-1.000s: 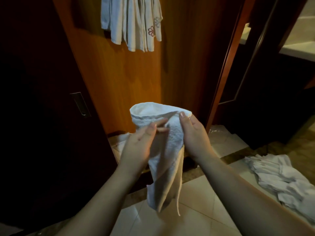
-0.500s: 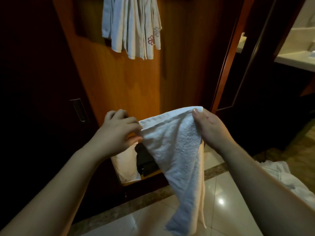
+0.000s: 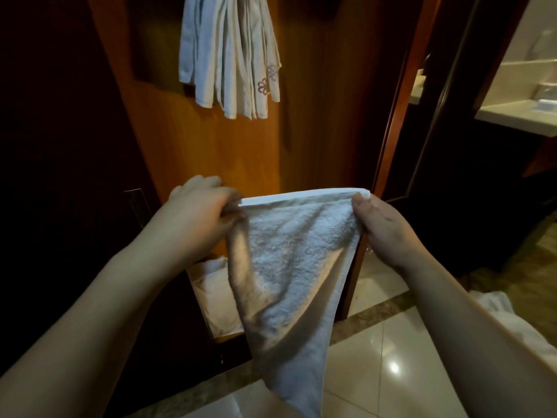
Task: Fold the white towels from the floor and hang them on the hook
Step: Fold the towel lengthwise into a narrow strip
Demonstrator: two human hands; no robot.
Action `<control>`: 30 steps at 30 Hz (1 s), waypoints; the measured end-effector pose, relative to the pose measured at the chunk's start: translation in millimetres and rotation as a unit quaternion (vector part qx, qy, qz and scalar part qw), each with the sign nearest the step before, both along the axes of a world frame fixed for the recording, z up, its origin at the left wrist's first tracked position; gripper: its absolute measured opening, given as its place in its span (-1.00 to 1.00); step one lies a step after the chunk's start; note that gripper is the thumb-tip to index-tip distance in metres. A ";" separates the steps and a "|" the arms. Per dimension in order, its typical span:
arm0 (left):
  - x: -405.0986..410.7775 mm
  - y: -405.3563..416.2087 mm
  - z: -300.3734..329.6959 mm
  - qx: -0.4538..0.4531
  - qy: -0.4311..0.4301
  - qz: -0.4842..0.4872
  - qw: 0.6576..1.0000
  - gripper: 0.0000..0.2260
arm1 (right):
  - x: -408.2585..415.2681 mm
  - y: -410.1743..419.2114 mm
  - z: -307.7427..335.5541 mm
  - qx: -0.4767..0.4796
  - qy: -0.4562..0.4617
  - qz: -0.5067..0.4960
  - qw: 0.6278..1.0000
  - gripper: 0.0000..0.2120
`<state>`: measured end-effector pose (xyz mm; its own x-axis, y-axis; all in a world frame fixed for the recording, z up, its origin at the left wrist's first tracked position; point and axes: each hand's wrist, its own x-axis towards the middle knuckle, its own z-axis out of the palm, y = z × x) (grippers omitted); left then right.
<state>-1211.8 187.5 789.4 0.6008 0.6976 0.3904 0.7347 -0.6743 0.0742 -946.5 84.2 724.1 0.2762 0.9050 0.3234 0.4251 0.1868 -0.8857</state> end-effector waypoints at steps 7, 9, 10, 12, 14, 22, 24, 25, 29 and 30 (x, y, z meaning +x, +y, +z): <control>-11.9 12.6 -6.9 -0.052 -0.069 -0.026 0.996 -0.86 | -7.6 5.2 -6.7 0.022 0.044 -0.017 0.999 -0.49; -16.0 12.2 -11.7 -0.267 -0.224 -0.100 0.932 -0.83 | -9.4 7.6 -5.6 0.024 0.061 -0.022 0.998 -0.47; -16.6 10.6 -14.7 -0.372 -0.310 -0.138 0.864 -0.82 | -11.6 8.7 -4.1 0.028 0.058 -0.032 0.997 -0.48; -16.4 9.4 -22.1 -0.473 -0.428 -0.164 0.753 -0.83 | -17.8 10.1 0.5 0.045 0.039 -0.060 0.996 -0.51; -15.1 9.5 -25.3 -0.467 -0.495 -0.160 0.715 -0.86 | -23.0 11.6 6.3 0.067 0.038 -0.078 0.994 -0.54; -8.7 -3.0 -17.0 -0.395 -0.619 -0.191 0.652 -0.89 | -29.3 16.5 21.3 0.119 0.102 -0.079 0.985 -0.55; -8.8 -6.3 -14.5 -0.398 -0.621 -0.186 0.649 -0.89 | -30.7 15.8 22.0 0.117 0.137 -0.076 0.981 -0.51; -8.8 -7.6 -13.4 -0.404 -0.621 -0.183 0.646 -0.88 | -30.1 16.0 21.3 0.109 0.169 -0.056 0.978 -0.48; -5.2 -9.9 -13.2 -0.430 -0.614 -0.176 0.638 -0.85 | -22.0 12.5 11.3 -0.006 0.330 0.203 0.922 -0.35; -4.5 -9.9 -14.6 -0.434 -0.610 -0.178 0.638 -0.86 | -20.5 10.3 9.2 -0.041 0.355 0.254 0.899 -0.37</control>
<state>-1216.3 177.7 774.8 0.3988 0.8738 0.2783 -0.4157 -0.0983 0.9042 -967.0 94.6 733.3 -0.0693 0.9855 0.1548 -0.3747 0.1181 -0.9196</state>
